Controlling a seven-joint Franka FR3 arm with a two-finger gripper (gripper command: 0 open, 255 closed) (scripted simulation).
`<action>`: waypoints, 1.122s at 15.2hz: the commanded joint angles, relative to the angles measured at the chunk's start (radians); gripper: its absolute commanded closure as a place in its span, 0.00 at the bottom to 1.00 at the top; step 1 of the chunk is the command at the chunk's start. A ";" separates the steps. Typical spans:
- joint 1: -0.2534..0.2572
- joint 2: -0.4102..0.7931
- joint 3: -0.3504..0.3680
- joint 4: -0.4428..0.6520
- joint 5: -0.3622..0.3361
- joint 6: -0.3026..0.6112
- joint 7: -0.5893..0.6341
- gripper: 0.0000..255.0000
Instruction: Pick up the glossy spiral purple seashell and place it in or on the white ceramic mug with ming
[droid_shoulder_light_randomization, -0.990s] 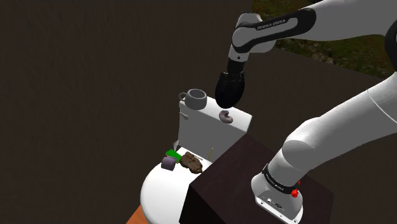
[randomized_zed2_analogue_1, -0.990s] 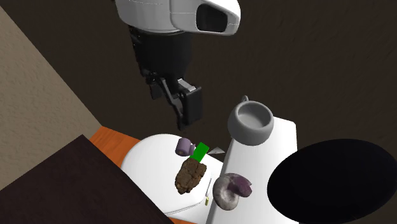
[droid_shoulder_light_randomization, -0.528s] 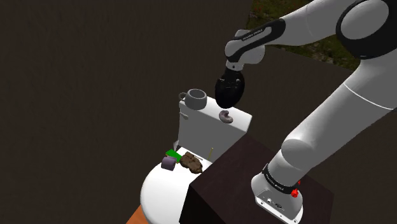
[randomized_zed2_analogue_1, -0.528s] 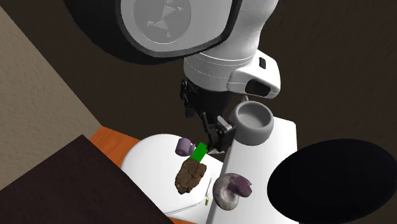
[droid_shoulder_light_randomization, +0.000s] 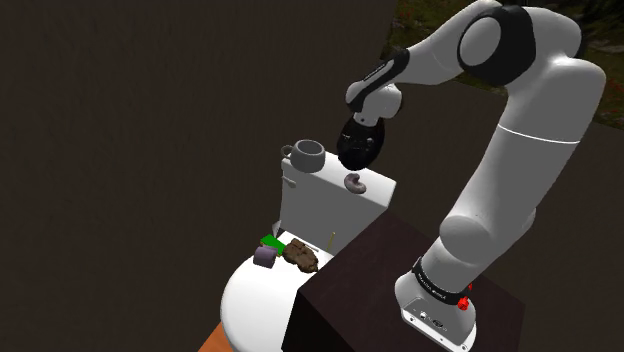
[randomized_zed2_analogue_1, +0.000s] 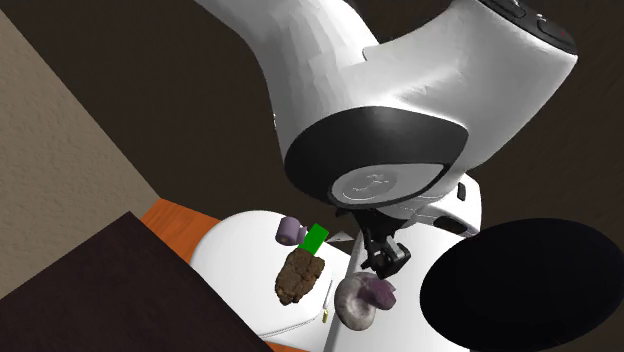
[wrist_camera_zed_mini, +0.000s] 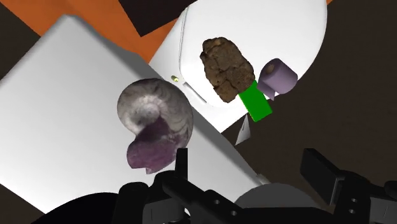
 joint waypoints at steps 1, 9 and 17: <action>-0.023 0.085 0.001 0.052 0.056 0.020 -0.024 0.00; -0.088 0.271 0.029 0.152 0.174 0.078 -0.072 0.00; -0.093 0.316 0.048 0.150 0.201 0.123 -0.090 0.00</action>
